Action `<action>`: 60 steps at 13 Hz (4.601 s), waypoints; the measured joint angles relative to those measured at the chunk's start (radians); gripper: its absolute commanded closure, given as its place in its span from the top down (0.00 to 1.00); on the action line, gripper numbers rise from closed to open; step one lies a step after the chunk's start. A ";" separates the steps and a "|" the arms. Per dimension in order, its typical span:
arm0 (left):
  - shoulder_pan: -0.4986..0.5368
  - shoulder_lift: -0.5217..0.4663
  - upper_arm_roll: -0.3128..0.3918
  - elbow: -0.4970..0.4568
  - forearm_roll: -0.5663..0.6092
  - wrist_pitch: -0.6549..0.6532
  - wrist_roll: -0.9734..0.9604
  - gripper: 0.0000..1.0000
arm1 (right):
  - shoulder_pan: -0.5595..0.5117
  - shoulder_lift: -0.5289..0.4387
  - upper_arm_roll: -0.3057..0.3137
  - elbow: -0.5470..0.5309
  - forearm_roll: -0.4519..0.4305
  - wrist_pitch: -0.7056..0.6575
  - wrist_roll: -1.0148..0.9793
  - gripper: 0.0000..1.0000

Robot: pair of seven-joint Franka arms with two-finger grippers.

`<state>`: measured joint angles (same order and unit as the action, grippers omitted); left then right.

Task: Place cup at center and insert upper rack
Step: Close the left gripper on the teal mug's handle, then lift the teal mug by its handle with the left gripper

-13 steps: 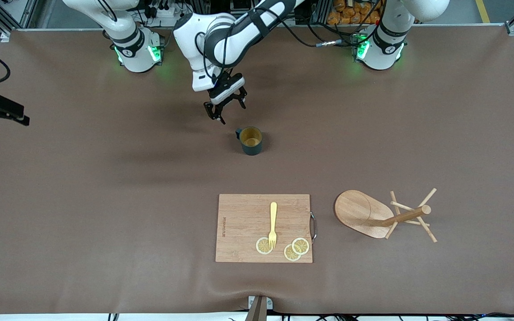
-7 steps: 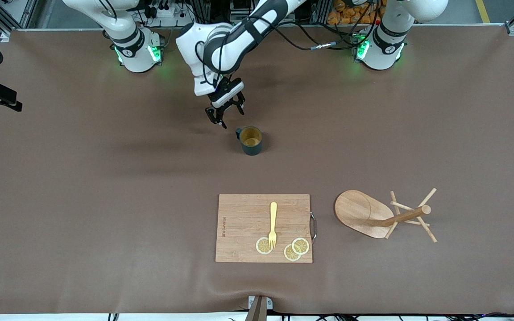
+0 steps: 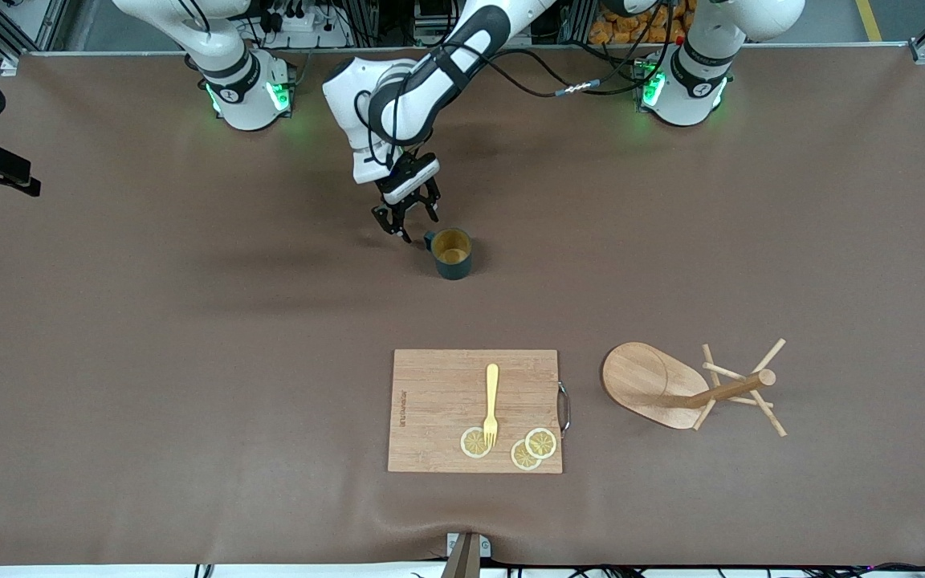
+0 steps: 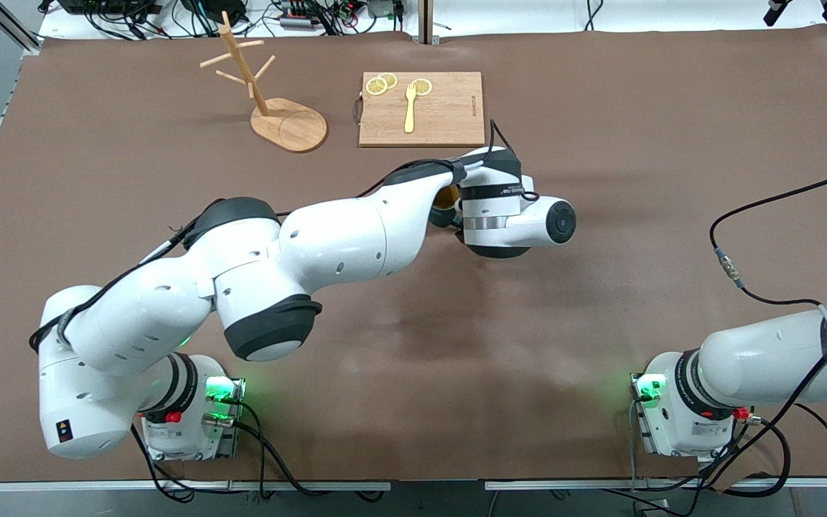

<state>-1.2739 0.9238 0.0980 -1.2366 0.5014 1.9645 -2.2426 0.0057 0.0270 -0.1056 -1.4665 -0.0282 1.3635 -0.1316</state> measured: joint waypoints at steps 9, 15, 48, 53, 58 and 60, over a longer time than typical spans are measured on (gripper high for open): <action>0.033 0.031 0.018 0.000 -0.078 0.034 -0.039 0.70 | 0.000 0.000 0.003 -0.002 0.000 0.000 0.000 1.00; 0.061 0.047 0.018 0.000 -0.116 0.055 -0.039 0.62 | 0.000 0.000 0.003 -0.006 0.000 0.000 0.000 1.00; 0.147 -0.124 0.022 0.050 -0.269 0.092 0.004 0.00 | 0.000 0.000 0.010 -0.007 0.001 0.001 0.002 1.00; 0.259 -0.293 0.026 0.052 -0.427 0.091 0.105 0.00 | 0.001 0.000 0.014 -0.007 0.001 0.001 0.002 1.00; 0.430 -0.443 0.030 0.046 -0.666 0.067 0.315 0.00 | 0.001 -0.002 0.016 -0.006 0.001 0.003 0.004 1.00; 0.526 -0.481 0.031 0.042 -0.791 0.049 0.430 0.00 | 0.001 -0.002 0.018 -0.006 0.014 0.010 0.031 1.00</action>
<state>-0.7480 0.4424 0.1289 -1.1950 -0.2893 2.0135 -1.8123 0.0066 0.0254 -0.0871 -1.4729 -0.0142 1.3732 -0.1007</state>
